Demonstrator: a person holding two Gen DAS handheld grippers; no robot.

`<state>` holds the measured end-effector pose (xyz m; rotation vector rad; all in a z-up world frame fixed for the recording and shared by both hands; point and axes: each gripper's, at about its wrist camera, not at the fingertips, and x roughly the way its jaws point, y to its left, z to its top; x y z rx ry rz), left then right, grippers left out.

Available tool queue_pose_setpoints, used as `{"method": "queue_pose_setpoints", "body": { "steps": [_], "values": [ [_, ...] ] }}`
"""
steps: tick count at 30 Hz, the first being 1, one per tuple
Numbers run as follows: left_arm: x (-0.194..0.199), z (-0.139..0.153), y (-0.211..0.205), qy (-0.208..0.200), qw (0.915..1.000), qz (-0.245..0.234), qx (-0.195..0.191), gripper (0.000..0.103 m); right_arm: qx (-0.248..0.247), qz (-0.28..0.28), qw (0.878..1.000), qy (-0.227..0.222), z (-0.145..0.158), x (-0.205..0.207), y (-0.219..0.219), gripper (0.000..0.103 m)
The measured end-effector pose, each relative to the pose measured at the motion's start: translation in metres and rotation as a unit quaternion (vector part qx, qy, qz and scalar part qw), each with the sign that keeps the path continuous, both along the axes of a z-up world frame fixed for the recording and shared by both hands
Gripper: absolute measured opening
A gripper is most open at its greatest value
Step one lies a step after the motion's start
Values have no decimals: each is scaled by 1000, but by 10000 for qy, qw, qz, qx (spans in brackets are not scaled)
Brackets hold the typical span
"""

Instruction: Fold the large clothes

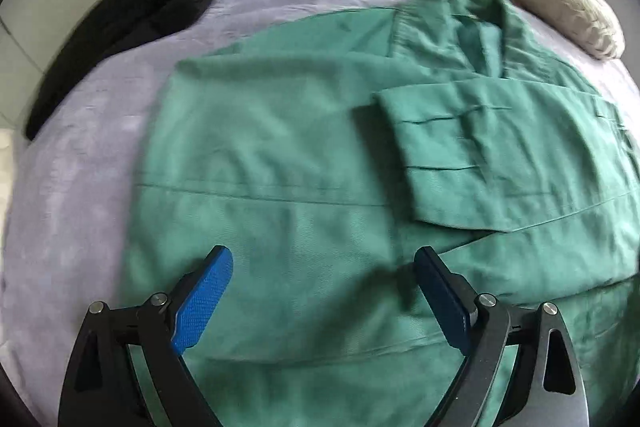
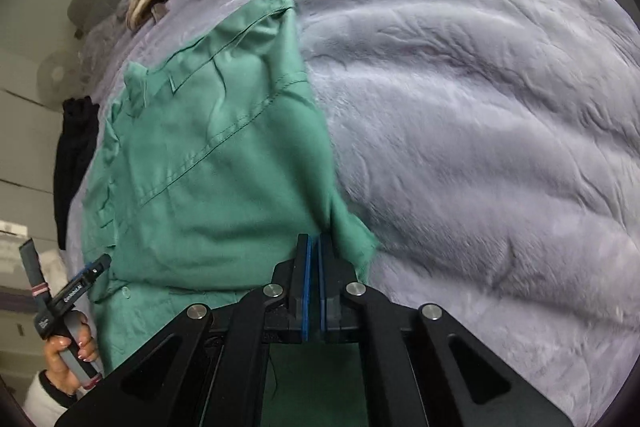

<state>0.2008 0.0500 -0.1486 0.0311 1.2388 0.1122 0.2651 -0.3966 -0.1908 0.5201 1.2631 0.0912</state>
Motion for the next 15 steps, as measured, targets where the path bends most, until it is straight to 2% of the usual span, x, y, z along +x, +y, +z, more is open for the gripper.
{"method": "queue_pose_setpoints", "body": {
  "steps": [1, 4, 9, 12, 15],
  "values": [
    [-2, 1, 3, 50, 9999, 16, 106, 93, 1, 4, 10000, -13, 3, -4, -2, 2],
    [-16, 6, 8, 172, 9998, 32, 94, 93, 81, -14, 10000, 34, 10, -15, -7, 6],
    [-45, 13, 0, 343, 9993, 38, 169, 93, 220, -50, 9997, 90, 19, -35, -8, 7],
    [-58, 14, -5, 470, 9988, 101, 94, 93, 299, -10, 9993, 225, 19, -46, -6, 9],
    [-72, 16, -12, 537, 9984, 157, 1, 93, 351, 84, 9989, 304, 21, -53, 1, 16]
  ]
}}
